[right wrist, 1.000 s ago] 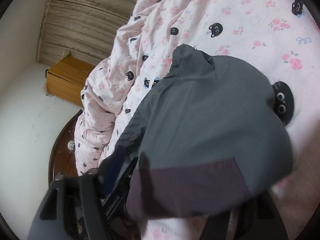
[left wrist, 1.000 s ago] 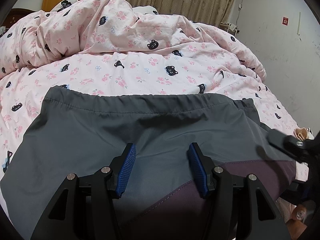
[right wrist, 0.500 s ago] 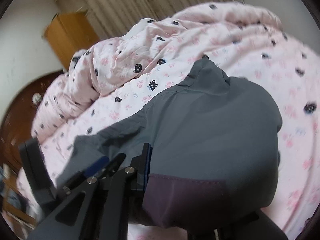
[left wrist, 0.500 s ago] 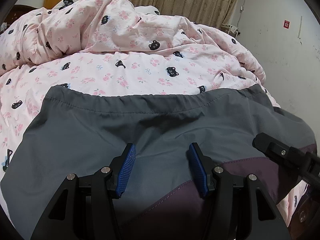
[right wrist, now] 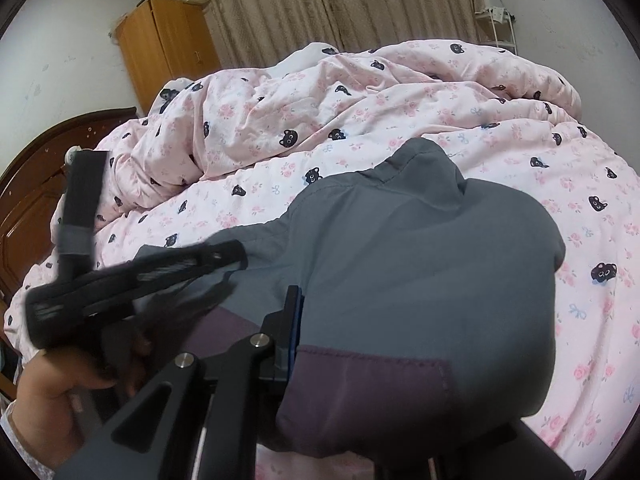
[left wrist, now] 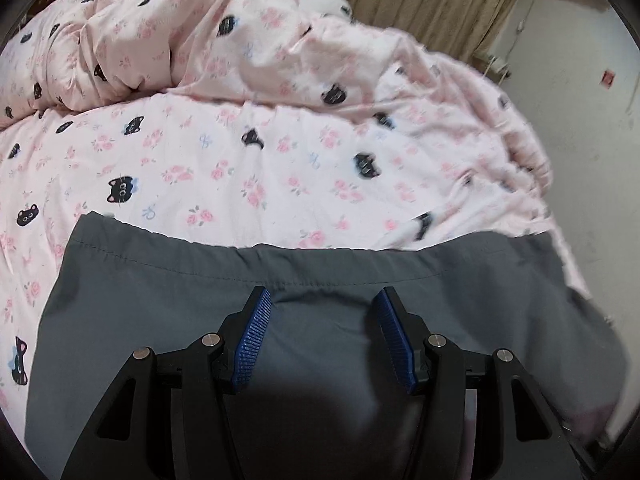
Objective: Fold clothes
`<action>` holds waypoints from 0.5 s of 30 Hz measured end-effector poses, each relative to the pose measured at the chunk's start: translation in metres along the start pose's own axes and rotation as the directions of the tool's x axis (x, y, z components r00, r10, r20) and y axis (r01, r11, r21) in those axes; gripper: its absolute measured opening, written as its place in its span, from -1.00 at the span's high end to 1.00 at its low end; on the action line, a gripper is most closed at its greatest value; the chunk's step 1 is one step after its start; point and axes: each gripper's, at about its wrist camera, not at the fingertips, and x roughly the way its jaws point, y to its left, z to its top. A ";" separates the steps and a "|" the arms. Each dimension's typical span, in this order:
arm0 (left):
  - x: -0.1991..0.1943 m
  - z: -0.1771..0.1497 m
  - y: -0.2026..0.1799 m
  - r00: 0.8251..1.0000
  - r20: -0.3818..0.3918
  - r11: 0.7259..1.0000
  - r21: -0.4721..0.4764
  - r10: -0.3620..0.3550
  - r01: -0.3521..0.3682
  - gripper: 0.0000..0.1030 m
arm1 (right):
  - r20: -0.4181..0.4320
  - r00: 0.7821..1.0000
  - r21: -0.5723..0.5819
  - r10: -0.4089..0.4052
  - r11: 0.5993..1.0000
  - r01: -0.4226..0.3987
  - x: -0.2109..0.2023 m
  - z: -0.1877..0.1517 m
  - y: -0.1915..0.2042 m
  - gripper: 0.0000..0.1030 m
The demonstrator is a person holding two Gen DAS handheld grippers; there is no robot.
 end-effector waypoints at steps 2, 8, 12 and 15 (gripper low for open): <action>0.006 -0.004 -0.007 0.999 0.001 0.998 0.048 0.040 -0.040 -0.01 | -0.005 1.000 -0.011 0.000 1.000 0.000 0.001 0.000 0.000 0.75; 0.006 -0.008 -0.010 0.999 0.020 0.995 0.083 0.049 -0.051 -0.01 | -0.018 1.000 -0.003 0.008 1.000 -0.008 0.004 -0.003 -0.003 0.75; -0.018 -0.013 -0.008 0.999 0.048 0.997 0.071 -0.022 0.018 -0.01 | -0.020 1.000 0.011 0.012 1.000 -0.011 0.004 -0.001 -0.006 0.75; -0.038 -0.018 -0.007 0.994 0.067 0.995 0.068 -0.083 0.078 -0.01 | -0.025 0.999 0.035 0.022 0.999 -0.021 0.005 0.000 -0.010 0.75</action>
